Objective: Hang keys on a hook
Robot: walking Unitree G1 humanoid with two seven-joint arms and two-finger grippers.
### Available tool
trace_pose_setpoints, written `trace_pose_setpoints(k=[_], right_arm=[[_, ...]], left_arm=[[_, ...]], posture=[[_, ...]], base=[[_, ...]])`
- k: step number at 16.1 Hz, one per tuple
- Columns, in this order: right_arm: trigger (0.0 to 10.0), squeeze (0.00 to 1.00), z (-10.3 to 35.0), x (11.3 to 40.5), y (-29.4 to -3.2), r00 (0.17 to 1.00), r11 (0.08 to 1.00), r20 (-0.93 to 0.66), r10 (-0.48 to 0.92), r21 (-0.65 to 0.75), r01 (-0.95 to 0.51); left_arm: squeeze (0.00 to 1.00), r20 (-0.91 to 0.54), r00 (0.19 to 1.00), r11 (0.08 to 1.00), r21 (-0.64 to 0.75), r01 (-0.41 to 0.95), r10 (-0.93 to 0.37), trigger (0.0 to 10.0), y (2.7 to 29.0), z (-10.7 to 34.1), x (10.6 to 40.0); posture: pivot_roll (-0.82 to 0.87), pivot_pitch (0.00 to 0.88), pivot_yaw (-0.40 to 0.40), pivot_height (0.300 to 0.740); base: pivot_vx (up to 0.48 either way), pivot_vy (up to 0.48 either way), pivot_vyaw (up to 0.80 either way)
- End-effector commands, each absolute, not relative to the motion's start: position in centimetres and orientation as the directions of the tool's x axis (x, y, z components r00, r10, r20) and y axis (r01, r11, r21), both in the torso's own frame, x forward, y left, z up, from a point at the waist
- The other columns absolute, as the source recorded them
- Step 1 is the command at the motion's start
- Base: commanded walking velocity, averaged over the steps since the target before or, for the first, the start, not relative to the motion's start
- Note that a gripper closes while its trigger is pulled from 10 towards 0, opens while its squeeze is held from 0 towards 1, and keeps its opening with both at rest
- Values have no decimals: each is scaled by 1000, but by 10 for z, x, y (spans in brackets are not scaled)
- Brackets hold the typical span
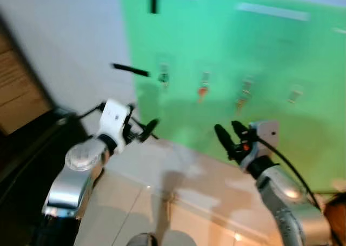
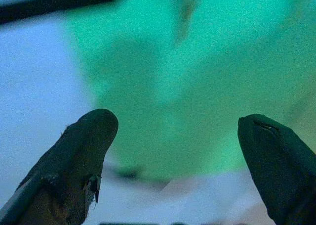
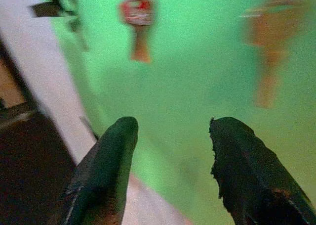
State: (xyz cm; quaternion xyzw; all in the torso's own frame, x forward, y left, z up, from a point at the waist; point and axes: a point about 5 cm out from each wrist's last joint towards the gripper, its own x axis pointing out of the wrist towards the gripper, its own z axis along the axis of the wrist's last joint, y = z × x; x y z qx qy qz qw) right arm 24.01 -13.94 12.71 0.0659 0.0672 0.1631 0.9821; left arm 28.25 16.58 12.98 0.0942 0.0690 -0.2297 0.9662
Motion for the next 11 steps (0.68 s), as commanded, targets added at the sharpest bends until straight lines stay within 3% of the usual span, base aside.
trace_pose_setpoints(k=[1,11], right_arm=[[10000,1000,122,238,-144,947,949,-123,297,144,-279],[10000,1000,124,243,-155,968,960,-124,218,207,-190]], left_arm=[[0,-138,908,893,169,416,-397,10000,161,135,286],[0,-81,916,904,149,401,-393,10000,135,135,294]], posture=[[-53,0,42,740],[-121,0,92,740]], base=[[0,0,800],[0,0,800]])
